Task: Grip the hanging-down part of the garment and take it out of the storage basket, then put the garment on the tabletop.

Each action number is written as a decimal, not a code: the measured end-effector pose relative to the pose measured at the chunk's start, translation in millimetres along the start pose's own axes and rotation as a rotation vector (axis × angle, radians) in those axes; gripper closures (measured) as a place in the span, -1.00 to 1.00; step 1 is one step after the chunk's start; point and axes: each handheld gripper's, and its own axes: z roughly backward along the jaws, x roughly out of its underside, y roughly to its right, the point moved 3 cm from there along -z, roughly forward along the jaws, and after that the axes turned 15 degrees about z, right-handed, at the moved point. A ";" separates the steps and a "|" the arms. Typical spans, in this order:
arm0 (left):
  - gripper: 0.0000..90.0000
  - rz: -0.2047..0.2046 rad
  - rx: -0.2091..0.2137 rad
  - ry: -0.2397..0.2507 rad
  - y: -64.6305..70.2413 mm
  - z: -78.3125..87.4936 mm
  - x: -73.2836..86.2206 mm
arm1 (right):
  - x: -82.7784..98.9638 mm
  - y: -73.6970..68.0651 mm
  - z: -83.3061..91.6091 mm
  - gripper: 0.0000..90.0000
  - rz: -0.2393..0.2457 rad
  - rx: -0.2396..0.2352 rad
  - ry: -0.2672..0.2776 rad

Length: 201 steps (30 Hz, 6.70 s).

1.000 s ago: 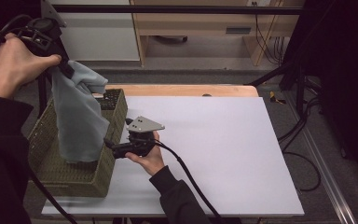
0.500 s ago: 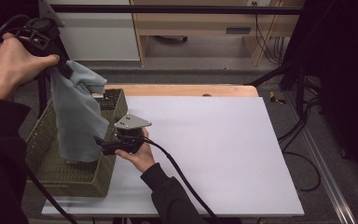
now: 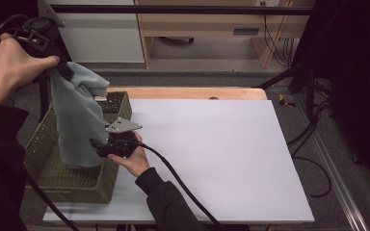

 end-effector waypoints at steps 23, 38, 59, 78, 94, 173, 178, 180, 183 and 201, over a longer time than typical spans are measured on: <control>0.76 0.010 0.013 0.015 -1.8 1.6 5.2 | -13.4 24.0 46.6 0.92 0.034 -0.035 0.004; 0.76 -0.007 0.027 0.008 6.8 -6.1 8.8 | -45.4 57.2 125.5 0.93 0.074 0.069 0.068; 0.76 -0.058 0.053 0.000 35.3 -16.0 10.5 | -44.3 70.1 169.1 0.90 0.090 0.135 0.011; 0.75 -0.050 0.037 -0.021 31.2 -24.7 12.2 | -14.8 66.6 186.7 -0.61 0.007 0.165 0.047; 0.75 -0.053 0.038 -0.022 32.2 -28.6 10.7 | 12.7 84.6 263.6 -0.93 -0.035 0.333 0.074; 0.75 -0.047 0.061 -0.018 26.4 -29.6 10.9 | 126.1 56.3 351.9 -0.99 -0.046 0.497 0.013; 0.75 -0.049 0.062 -0.021 27.1 -30.9 10.2 | 129.8 55.8 352.0 -0.99 -0.057 0.497 -0.004; 0.75 -0.050 0.061 -0.022 27.8 -31.1 9.8 | 130.1 56.2 352.2 -0.99 -0.053 0.494 -0.003; 0.75 -0.050 0.063 -0.021 27.9 -31.0 9.4 | 129.9 57.3 352.0 -0.99 -0.052 0.497 0.001; 0.75 -0.144 0.101 -0.007 61.2 -28.7 14.9 | 132.2 57.9 352.3 -0.99 -0.075 0.494 -0.012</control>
